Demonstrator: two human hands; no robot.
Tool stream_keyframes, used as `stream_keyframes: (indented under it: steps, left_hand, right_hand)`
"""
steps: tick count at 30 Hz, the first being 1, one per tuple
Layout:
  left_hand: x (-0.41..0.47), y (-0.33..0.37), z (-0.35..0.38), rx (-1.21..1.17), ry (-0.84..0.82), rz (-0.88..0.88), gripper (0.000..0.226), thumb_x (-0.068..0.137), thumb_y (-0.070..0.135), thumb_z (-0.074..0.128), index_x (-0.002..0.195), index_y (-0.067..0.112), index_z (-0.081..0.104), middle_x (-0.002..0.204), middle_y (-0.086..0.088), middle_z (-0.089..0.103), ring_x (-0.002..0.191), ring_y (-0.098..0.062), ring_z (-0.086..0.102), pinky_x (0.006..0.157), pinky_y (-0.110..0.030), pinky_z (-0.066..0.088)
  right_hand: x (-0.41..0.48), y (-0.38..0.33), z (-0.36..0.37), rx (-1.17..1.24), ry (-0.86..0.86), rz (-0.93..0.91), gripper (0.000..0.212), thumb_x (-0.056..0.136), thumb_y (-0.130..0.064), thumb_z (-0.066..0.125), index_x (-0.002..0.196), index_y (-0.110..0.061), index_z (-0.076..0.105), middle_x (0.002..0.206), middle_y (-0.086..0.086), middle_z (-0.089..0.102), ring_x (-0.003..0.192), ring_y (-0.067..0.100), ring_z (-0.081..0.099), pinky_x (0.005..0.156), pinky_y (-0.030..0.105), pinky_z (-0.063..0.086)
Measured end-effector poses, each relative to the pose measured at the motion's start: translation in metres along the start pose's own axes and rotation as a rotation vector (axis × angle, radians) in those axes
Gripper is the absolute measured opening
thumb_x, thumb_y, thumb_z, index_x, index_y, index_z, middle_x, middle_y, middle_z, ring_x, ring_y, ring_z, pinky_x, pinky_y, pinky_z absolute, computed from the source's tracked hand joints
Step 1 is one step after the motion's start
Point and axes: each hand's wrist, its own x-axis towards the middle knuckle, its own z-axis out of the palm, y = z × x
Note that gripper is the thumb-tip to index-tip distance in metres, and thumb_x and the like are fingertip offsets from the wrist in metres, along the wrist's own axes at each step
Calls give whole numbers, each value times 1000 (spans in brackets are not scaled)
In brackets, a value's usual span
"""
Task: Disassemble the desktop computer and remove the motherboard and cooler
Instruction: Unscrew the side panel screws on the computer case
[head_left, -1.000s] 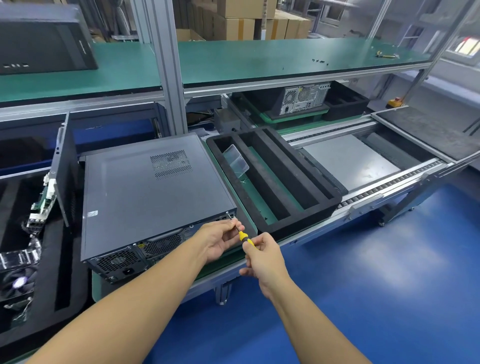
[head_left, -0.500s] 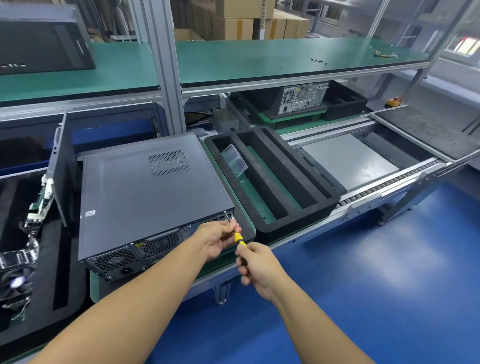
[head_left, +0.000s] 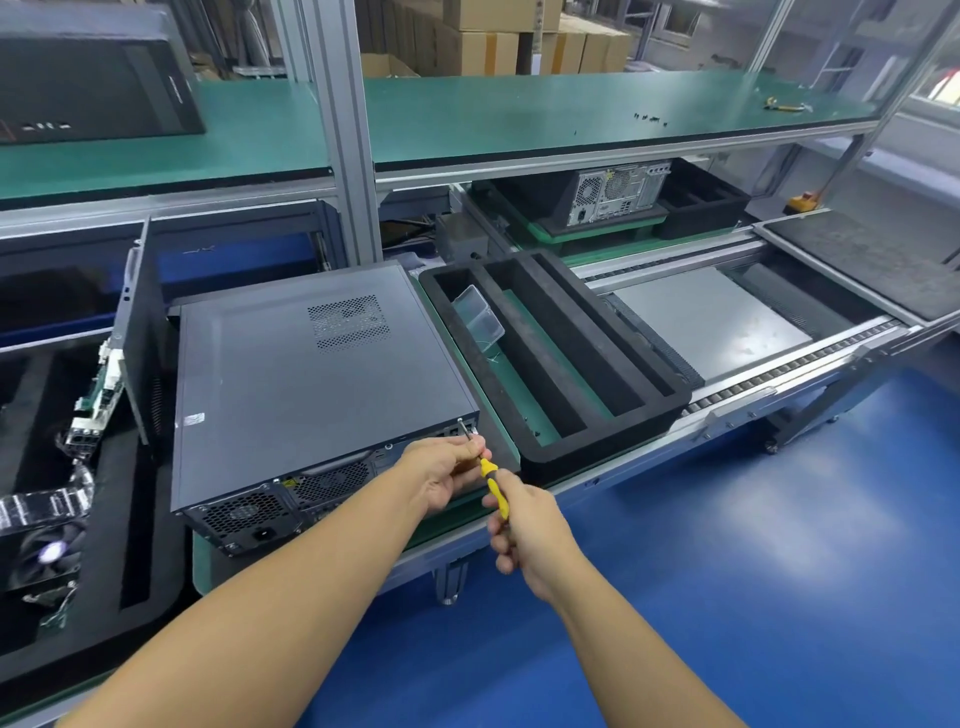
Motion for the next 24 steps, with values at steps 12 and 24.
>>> stream_keyframes:
  steps: [12, 24]
  left_hand:
    - [2, -5, 3, -133, -35, -10, 20, 89, -3, 67, 109, -2, 63, 88, -15, 74, 76, -22, 73, 55, -31, 59]
    - [4, -2, -2, -94, -12, -3, 7, 92, -8, 61, 90, -2, 65, 73, -12, 65, 68, -20, 62, 53, -28, 60]
  right_hand:
    - [1, 6, 3, -392, 259, -378, 21, 96, -26, 55, 83, -16, 42, 73, 9, 61, 33, 10, 50, 34, 19, 38]
    - [2, 8, -1, 78, -10, -54, 25, 101, -28, 57, 97, -3, 60, 74, 10, 56, 51, 13, 49, 43, 25, 41]
